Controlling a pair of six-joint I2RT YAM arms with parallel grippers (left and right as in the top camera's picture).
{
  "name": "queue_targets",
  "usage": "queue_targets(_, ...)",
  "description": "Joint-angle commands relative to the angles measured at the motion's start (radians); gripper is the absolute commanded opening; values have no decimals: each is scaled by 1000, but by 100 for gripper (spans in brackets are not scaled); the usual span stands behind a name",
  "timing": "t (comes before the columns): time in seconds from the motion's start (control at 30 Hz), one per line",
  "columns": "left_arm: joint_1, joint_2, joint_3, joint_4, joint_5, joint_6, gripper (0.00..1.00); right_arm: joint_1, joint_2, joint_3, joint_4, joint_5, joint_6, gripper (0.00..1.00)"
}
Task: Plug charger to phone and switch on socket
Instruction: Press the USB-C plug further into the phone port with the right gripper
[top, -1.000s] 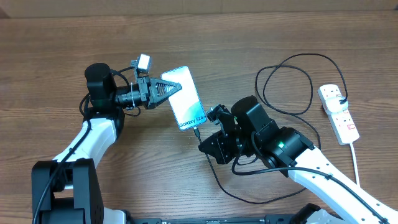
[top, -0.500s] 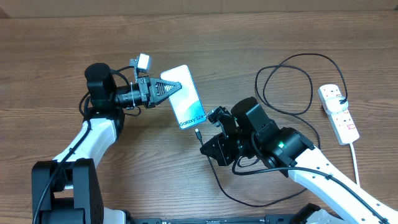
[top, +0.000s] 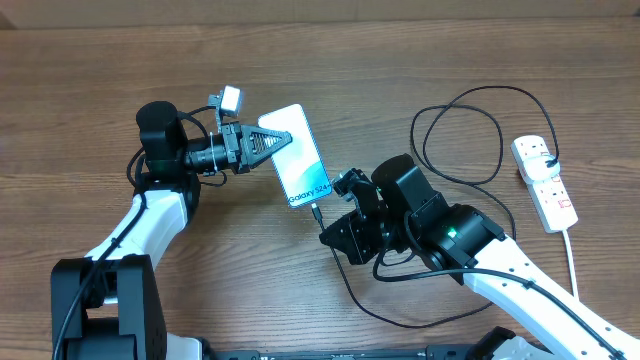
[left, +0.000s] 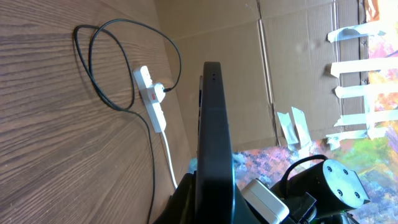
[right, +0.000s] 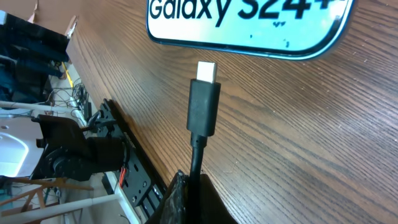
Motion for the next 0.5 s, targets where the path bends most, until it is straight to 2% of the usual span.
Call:
queue_targets(0.0,-7,-3,18,6,13,14,4,5,-3,7,16,-4,-7,4)
queue_targets(0.47,-7,-3,18,6,16,-6,4,5,-3,7,9,6,-6,4)
